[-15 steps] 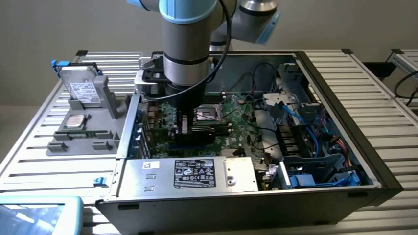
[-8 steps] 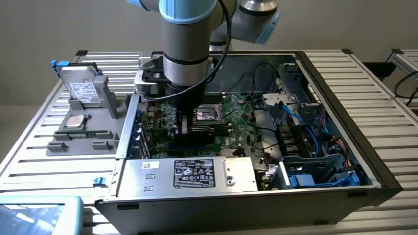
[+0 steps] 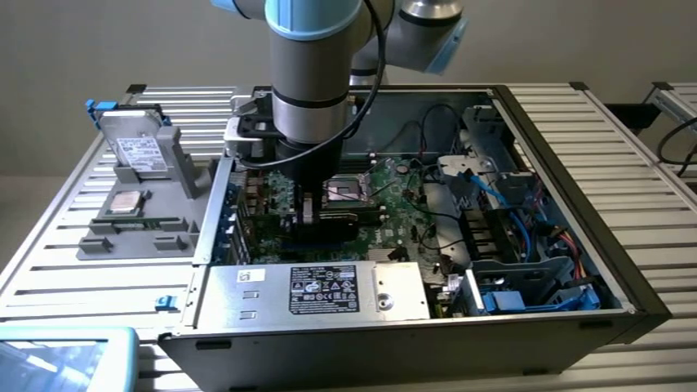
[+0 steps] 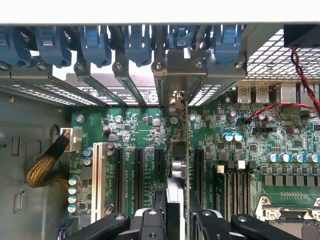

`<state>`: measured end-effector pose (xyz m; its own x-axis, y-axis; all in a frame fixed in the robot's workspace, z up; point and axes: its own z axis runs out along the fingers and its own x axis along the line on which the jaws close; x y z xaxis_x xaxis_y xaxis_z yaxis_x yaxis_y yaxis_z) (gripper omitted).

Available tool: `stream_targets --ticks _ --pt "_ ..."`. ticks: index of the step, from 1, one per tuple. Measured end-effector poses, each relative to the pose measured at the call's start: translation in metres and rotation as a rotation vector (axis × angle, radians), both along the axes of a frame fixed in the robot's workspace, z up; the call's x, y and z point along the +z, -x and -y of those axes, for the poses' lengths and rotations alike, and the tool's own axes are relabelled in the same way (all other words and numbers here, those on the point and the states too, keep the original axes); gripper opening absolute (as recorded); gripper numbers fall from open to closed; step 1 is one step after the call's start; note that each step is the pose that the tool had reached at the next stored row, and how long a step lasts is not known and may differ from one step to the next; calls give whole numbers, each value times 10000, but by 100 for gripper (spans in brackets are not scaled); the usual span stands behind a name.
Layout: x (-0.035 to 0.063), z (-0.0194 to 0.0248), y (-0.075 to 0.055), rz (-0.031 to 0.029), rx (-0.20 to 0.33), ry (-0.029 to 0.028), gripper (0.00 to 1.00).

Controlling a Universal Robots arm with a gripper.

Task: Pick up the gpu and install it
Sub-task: 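Insert the gpu into the slot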

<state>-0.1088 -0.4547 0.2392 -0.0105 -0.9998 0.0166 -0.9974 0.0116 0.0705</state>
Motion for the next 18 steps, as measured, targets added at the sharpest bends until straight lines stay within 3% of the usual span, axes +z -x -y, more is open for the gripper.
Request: stream_targets --ticks 18 --pt "-1 4 -7 -14 64 -9 28"
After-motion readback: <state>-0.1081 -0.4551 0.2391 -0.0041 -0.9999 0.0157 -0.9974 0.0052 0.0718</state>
